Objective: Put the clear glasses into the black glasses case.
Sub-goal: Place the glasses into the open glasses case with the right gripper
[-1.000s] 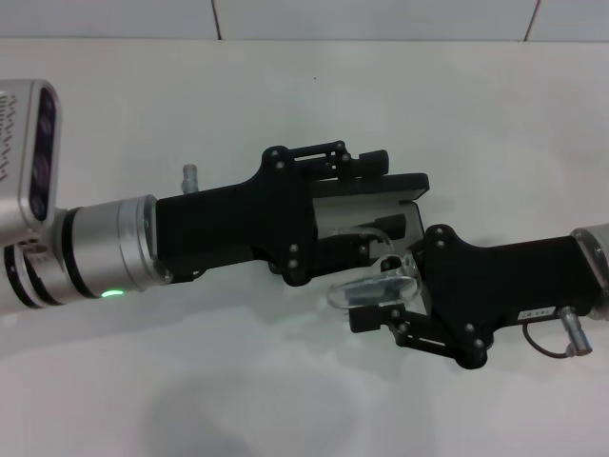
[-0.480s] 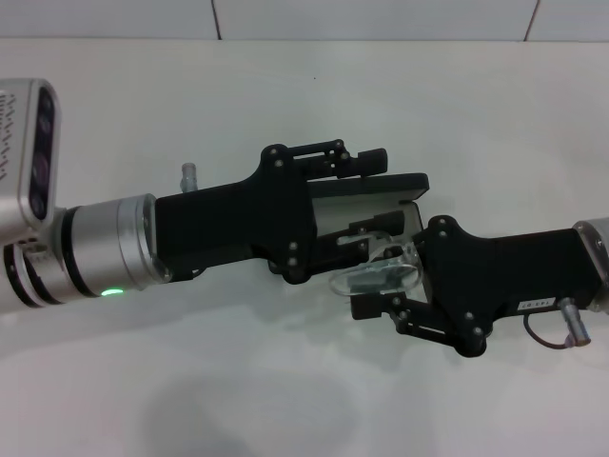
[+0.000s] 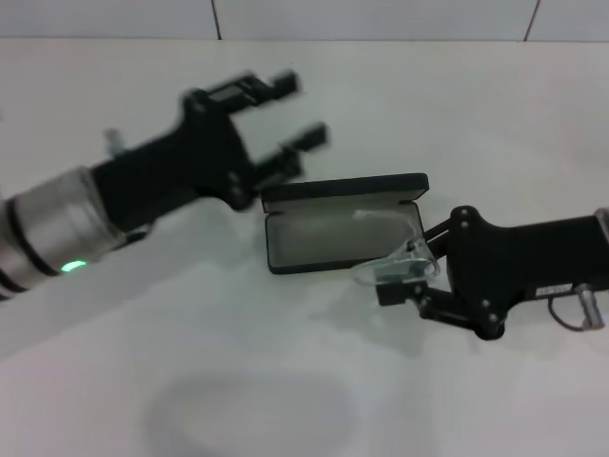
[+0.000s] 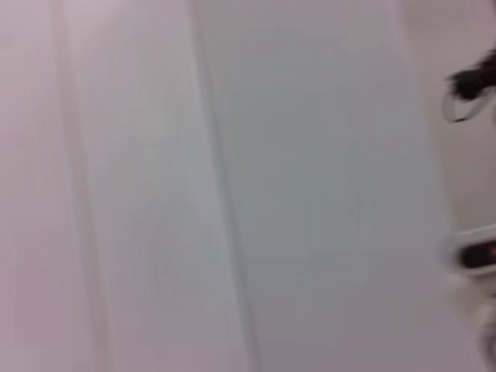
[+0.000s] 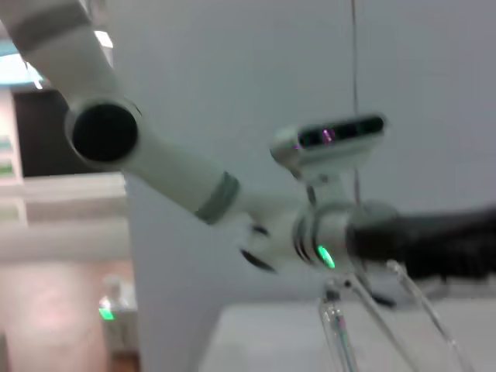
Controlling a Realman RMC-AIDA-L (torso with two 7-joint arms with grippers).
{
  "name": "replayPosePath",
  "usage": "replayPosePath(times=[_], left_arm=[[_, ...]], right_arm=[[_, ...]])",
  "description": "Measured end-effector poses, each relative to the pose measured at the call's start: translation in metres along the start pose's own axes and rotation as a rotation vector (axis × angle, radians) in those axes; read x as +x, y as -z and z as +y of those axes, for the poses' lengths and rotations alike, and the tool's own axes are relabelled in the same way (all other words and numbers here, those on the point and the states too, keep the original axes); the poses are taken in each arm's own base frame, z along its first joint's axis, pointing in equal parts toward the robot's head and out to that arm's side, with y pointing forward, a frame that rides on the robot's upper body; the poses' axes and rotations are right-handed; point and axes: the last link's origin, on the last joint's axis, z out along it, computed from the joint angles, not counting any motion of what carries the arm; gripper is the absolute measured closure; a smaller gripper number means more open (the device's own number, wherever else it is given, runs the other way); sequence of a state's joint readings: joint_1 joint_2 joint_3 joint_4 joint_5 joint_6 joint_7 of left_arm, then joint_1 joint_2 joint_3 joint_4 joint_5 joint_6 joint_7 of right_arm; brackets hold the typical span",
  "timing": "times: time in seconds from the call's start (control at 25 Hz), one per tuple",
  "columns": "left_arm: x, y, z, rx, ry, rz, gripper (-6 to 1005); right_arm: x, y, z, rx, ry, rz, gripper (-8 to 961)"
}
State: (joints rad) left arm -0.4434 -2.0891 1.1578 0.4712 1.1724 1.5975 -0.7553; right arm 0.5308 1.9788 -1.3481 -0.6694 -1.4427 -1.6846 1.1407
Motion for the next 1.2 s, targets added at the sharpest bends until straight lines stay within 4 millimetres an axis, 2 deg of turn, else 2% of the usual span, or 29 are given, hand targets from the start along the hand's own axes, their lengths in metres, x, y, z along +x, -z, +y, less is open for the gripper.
replayPosePath(times=[0.24, 0.4, 0.48, 0.68, 1.2], left_arm=[[0.002, 0.025, -0.014, 0.148, -0.005, 0.016, 414], [0.001, 0.038, -0.017, 0.210, 0.000, 0.016, 415], [0.001, 0.041, -0.018, 0.221, 0.000, 0.014, 415], [0.000, 0.038, -0.018, 0.215, 0.003, 0.012, 414], [-0.001, 0.033, -0.022, 0.213, 0.007, -0.003, 415]], right_arm=[[-0.006, 0.002, -0.011, 0.201, 0.074, 0.266, 830], [-0.017, -0.015, -0.014, 0.283, 0.135, 0.425, 820], [-0.016, -0.024, -0.016, 0.292, 0.149, 0.480, 815], [-0.010, -0.038, -0.019, 0.310, 0.193, 0.575, 803], [0.000, -0.060, -0.025, 0.332, 0.277, 0.626, 772]])
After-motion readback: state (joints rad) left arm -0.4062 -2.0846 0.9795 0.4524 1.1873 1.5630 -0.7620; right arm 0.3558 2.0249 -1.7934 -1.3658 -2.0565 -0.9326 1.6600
